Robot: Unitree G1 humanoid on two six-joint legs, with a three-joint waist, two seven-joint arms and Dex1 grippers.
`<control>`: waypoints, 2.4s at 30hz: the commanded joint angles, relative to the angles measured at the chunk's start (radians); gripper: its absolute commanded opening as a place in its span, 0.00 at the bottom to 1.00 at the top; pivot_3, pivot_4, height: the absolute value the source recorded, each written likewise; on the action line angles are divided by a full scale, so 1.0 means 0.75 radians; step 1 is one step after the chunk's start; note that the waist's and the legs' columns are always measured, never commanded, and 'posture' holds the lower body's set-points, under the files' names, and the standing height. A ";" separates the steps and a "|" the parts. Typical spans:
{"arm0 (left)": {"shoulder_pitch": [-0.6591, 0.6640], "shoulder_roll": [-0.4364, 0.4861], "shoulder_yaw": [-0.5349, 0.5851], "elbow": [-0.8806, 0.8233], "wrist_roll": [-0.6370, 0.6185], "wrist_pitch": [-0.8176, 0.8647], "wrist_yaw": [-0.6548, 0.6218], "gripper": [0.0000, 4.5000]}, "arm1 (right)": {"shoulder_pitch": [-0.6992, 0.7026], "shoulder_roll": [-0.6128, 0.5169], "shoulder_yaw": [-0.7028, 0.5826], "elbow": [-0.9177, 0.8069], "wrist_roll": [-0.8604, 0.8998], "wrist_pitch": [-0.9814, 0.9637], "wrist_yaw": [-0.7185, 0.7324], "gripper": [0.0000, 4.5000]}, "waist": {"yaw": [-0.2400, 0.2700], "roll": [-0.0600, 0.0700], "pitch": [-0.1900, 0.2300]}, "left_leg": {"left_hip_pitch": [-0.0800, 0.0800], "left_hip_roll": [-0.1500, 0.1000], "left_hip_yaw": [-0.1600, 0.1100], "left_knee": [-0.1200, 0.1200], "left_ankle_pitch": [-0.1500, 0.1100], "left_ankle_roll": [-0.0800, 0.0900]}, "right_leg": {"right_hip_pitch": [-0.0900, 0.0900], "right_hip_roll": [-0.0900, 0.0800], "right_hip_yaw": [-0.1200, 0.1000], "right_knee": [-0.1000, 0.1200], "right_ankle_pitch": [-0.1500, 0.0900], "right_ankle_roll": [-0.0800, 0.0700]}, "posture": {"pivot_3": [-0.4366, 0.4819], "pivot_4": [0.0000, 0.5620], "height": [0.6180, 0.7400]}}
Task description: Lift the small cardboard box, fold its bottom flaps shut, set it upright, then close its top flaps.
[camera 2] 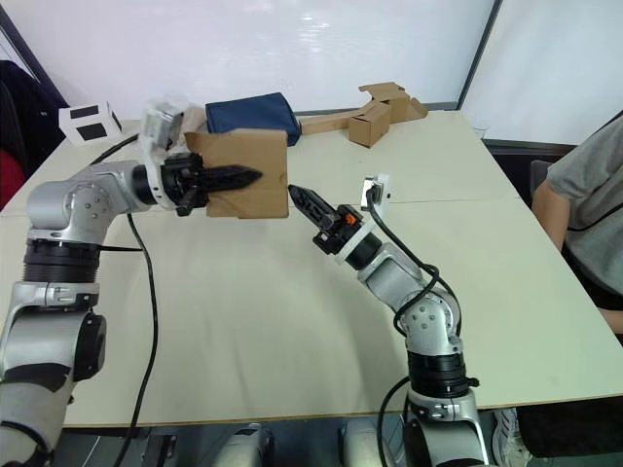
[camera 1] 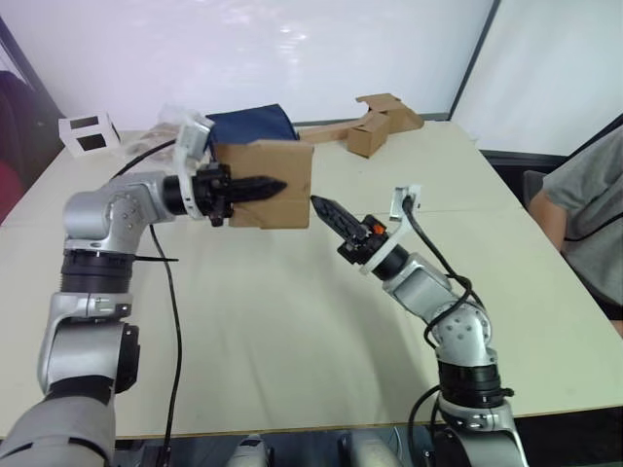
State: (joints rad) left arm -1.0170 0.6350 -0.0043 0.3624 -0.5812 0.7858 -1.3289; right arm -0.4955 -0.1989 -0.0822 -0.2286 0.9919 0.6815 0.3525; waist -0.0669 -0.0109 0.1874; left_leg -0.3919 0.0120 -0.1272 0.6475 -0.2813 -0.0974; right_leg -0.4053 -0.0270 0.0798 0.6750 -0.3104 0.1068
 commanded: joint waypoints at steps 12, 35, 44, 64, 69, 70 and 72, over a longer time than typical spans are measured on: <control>-0.536 -0.119 -0.694 0.540 0.822 -0.612 -0.345 0.00 | 0.117 -0.860 0.269 -0.248 -0.708 -0.169 0.541 0.01 | -0.002 0.000 0.001 | -0.001 -0.001 0.000 0.000 -0.004 0.008 | 0.001 0.000 0.000 -0.006 -0.001 0.001 | 0.48 0.27 1.00; -0.555 -0.405 -0.873 0.580 0.983 -0.453 -0.379 0.25 | 0.287 -0.781 0.328 -0.479 -0.933 -0.056 0.417 0.00 | 0.019 0.000 0.001 | -0.001 -0.001 0.000 0.002 -0.005 0.009 | 0.002 0.000 0.001 -0.005 0.000 0.001 | 0.48 0.27 1.00; -0.688 -0.298 -0.808 0.502 0.715 -0.240 -0.381 0.56 | 0.248 -0.738 0.354 -0.416 -0.964 -0.076 0.455 0.00 | 0.015 0.000 0.001 | -0.001 -0.001 0.000 0.002 -0.005 0.009 | 0.002 0.000 0.001 -0.005 0.000 0.001 | 0.48 0.27 1.00; 0.048 -0.102 0.156 0.050 0.401 -0.220 0.603 0.03 | 0.250 -0.486 0.168 0.129 -1.071 -0.404 0.276 0.00 | -0.004 0.001 0.000 | -0.001 0.000 0.001 0.003 0.001 -0.002 | -0.001 -0.002 0.001 0.001 0.000 0.001 | 0.48 0.27 1.00; 0.400 -0.204 0.248 -0.235 0.337 -0.204 0.767 0.03 | 0.210 -0.438 0.204 0.259 -1.102 -0.465 0.302 0.00 | 0.008 0.000 -0.001 | 0.000 -0.001 0.002 0.005 0.001 -0.002 | -0.001 -0.003 0.001 0.007 0.000 0.001 | 0.48 0.27 1.00; 0.450 -0.232 0.261 -0.290 0.294 -0.155 0.777 0.03 | 0.198 -0.423 0.207 0.283 -1.105 -0.474 0.303 0.00 | 0.015 0.000 -0.001 | 0.000 -0.001 0.002 0.006 0.001 -0.002 | -0.001 -0.003 0.000 0.007 0.000 0.001 | 0.48 0.27 1.00; 0.562 -0.285 0.241 -0.356 0.300 -0.164 0.832 0.03 | 0.162 -0.384 0.219 0.329 -1.107 -0.486 0.305 0.00 | 0.022 0.000 -0.001 | 0.000 -0.001 0.002 0.007 0.001 -0.001 | -0.001 -0.003 0.000 0.007 0.000 0.001 | 0.48 0.27 1.00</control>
State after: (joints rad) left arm -0.6169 0.4388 0.1608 0.1753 -0.3304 0.6639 -0.7395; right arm -0.3411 -0.5045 0.0824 0.0134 0.1619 0.3437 0.5783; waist -0.0501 -0.0112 0.1866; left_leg -0.3917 0.0114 -0.1252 0.6526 -0.2809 -0.0984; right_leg -0.4060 -0.0294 0.0804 0.6807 -0.3107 0.1074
